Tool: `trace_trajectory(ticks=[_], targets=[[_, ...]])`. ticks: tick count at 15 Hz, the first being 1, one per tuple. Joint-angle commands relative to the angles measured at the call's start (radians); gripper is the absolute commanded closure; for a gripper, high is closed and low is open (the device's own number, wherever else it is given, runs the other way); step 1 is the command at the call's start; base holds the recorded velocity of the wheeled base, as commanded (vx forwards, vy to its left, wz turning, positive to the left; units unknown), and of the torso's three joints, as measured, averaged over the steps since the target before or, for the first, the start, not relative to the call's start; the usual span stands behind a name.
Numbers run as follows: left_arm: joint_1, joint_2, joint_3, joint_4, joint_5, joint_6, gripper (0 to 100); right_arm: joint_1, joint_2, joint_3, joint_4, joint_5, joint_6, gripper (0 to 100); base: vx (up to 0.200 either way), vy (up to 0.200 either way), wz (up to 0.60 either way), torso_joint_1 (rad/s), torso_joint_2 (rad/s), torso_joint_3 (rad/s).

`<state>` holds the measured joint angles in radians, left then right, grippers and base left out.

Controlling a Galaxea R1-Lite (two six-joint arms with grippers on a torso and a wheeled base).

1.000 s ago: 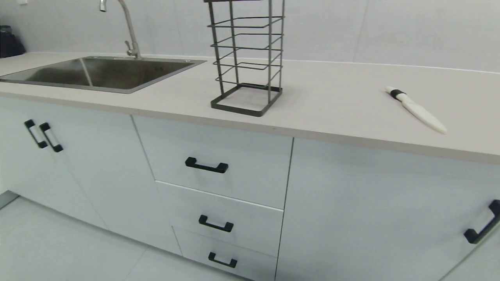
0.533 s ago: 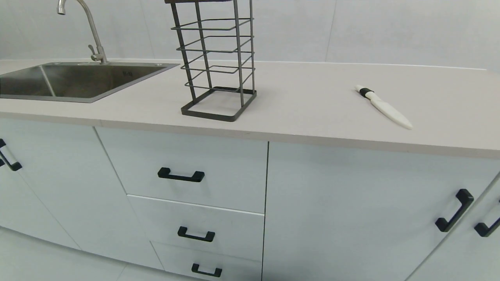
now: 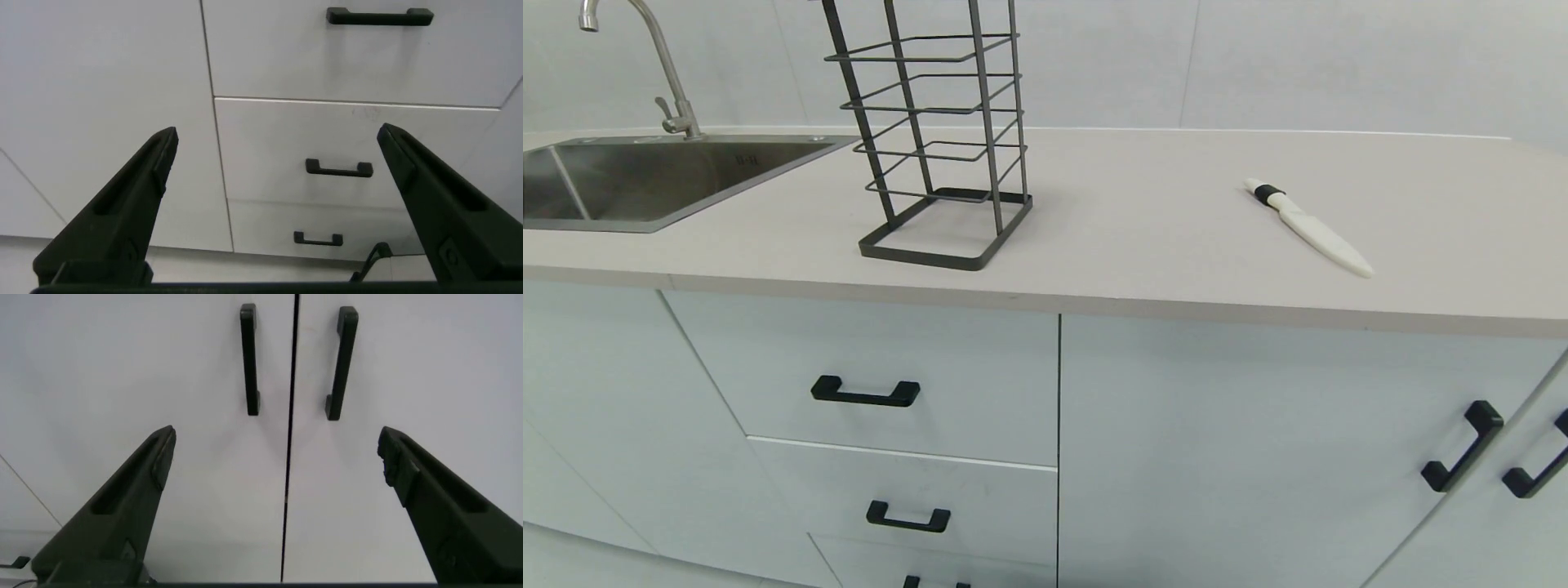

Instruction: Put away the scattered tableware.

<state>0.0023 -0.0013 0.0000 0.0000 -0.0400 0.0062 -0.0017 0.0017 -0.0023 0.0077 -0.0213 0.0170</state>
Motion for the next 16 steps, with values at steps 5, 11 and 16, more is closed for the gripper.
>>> trace_trajectory(ticks=[5,11,16], targets=[[-0.001,0.001,0.000,0.000,0.000,0.000,0,0.000,0.000,-0.001,-0.002,0.000,0.000,0,0.080,0.000,0.00,-0.001,0.00,0.003],[-0.001,0.001,0.000,0.000,0.002,0.000,0,0.000,0.000,-0.001,-0.002,0.000,0.001,0,0.000,0.000,-0.10,0.000,0.00,0.000],[-0.001,0.001,0.000,0.000,0.002,-0.002,0,0.000,0.000,-0.001,-0.002,0.000,0.000,0,0.000,0.000,-0.24,0.000,0.00,0.001]])
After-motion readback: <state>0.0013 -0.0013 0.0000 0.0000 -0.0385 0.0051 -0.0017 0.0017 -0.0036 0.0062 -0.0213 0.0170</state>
